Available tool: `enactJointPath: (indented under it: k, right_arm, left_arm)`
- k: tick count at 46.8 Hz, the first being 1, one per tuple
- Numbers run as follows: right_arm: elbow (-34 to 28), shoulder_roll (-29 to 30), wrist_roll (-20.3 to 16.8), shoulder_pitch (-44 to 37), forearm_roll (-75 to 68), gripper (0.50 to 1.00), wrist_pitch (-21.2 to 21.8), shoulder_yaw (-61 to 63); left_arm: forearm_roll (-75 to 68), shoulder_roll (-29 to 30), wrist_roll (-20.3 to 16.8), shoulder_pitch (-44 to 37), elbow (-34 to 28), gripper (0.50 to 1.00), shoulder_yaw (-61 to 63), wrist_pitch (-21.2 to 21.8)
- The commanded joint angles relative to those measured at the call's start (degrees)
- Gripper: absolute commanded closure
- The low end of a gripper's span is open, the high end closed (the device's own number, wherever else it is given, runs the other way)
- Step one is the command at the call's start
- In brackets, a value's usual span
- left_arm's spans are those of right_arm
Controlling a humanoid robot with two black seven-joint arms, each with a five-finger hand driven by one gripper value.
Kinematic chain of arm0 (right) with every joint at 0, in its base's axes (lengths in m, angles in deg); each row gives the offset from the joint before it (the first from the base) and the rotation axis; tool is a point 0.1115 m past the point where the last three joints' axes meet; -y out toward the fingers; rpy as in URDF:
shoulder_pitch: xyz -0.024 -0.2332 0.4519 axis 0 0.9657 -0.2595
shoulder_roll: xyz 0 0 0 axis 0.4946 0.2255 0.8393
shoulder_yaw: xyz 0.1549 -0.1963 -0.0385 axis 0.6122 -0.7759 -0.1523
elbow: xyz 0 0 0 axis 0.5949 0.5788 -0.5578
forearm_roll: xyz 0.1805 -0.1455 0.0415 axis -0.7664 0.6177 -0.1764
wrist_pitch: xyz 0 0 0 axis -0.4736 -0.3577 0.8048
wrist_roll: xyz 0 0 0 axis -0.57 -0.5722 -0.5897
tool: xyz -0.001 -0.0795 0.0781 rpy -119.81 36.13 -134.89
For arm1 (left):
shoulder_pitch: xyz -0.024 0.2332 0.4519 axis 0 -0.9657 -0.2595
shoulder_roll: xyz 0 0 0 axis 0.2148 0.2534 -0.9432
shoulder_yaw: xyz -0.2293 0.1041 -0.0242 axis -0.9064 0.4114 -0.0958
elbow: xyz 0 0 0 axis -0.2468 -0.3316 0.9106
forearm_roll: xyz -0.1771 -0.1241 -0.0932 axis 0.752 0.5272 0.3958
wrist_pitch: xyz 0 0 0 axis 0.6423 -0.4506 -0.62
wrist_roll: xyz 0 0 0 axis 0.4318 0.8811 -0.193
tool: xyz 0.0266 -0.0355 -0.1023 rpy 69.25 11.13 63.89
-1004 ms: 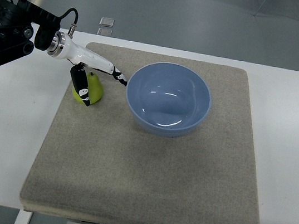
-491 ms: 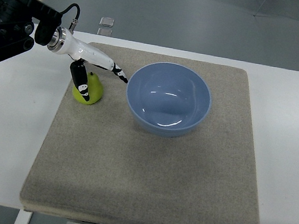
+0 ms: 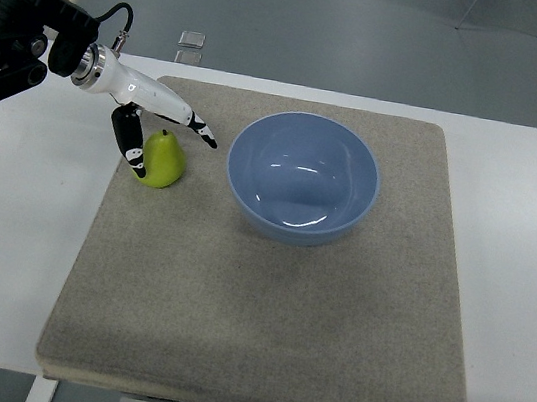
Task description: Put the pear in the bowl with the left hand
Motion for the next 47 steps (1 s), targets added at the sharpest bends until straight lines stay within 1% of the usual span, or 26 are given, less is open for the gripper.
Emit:
enactJointPath:
  k: [1,5,13,26,30,32,35,37,40,43,45,47]
  right_arm:
    - [0.0,0.0,0.0,0.0,-0.1,0.574,0.0,0.0]
    - [0.0,0.0,0.0,0.0,0.0,0.576,0.0,0.0]
    - [0.0,0.0,0.0,0.0,-0.1,0.576,0.0,0.0]
    - [0.0,0.0,0.0,0.0,0.0,0.574,0.0,0.0]
    - [0.0,0.0,0.0,0.0,0.0,0.574,0.0,0.0]
    - [0.0,0.0,0.0,0.0,0.0,0.574,0.0,0.0]
    - [0.0,0.0,0.0,0.0,-0.1,0.574,0.0,0.0]
    - [0.0,0.0,0.0,0.0,0.0,0.574,0.0,0.0]
    - [0.0,0.0,0.0,0.0,0.0,0.574,0.0,0.0]
    - [0.0,0.0,0.0,0.0,0.0,0.576,0.0,0.0]
    - [0.0,0.0,0.0,0.0,0.0,0.576,0.0,0.0]
    - [0.0,0.0,0.0,0.0,-0.1,0.576,0.0,0.0]
  left_arm:
    - [-1.2,0.1,-0.4,-0.3,-0.2,0.525,0.0,0.4]
    - [-1.3,0.1,-0.4,-0.8,-0.2,0.527,0.0,1.3]
    - [-2.7,0.1,-0.4,-0.8,-1.3,0.527,1.4,6.2]
    - [-2.6,-0.1,-0.4,-1.1,-1.3,0.529,1.8,6.4]
    - [-2.6,-0.2,-0.4,-1.1,-1.3,0.544,1.8,6.4]
    - [-2.6,-0.2,-0.5,-1.1,-1.3,0.563,1.8,6.4]
    - [-2.6,-0.3,-0.4,-1.1,-1.3,0.57,1.9,6.4]
    - [-2.6,-0.3,-0.4,-1.1,-1.3,0.6,1.9,6.4]
    - [-2.7,-0.2,-0.4,-1.2,-1.3,0.606,2.0,6.3]
    - [-2.7,-0.3,-0.4,-1.1,-1.3,0.639,2.0,6.3]
    - [-2.7,-0.3,-0.4,-1.1,-1.3,0.649,2.0,6.3]
    - [-2.7,-0.3,-0.4,-1.1,-1.3,0.683,2.0,6.3]
